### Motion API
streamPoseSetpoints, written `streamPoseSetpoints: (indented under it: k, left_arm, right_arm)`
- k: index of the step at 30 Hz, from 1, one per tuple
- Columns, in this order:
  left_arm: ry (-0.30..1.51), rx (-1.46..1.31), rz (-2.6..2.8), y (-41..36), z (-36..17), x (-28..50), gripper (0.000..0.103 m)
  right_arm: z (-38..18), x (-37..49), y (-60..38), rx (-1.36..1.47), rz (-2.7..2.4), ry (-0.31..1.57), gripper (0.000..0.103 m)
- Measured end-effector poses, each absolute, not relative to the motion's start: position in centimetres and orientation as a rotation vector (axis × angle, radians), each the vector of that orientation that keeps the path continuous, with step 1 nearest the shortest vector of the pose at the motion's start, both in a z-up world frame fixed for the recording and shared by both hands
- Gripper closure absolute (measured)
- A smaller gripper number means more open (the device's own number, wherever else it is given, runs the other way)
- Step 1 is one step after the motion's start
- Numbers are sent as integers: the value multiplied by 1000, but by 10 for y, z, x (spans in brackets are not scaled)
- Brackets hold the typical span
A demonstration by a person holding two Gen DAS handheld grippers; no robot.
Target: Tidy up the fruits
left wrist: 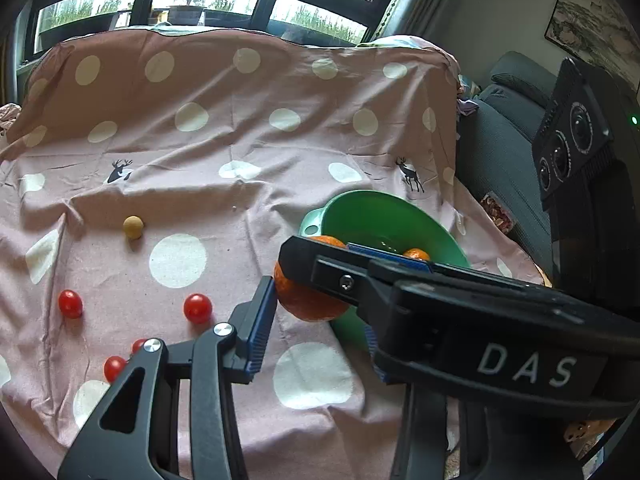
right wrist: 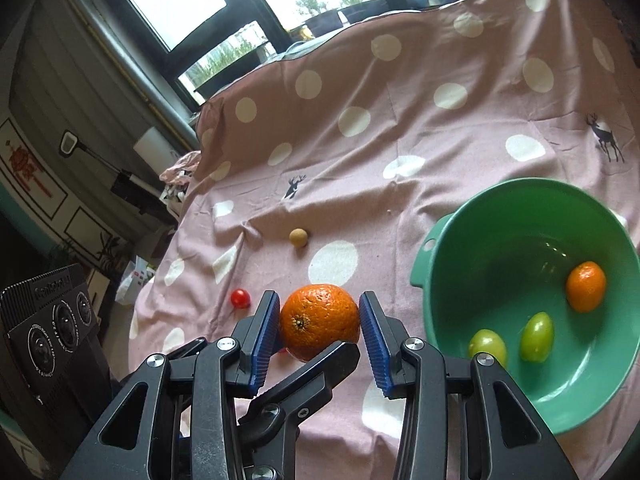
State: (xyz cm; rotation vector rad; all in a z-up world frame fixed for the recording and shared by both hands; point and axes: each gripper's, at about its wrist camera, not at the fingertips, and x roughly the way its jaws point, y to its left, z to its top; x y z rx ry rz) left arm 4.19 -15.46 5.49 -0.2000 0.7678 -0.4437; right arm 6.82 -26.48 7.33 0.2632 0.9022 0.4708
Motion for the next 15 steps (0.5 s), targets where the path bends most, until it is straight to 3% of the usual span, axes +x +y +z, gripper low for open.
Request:
streamPoseSetpoints:
  k: [15]
  left_arm:
    - [793, -155, -528, -215, 60, 63, 61]
  right_arm:
    - [79, 71, -325, 353, 358, 869, 58]
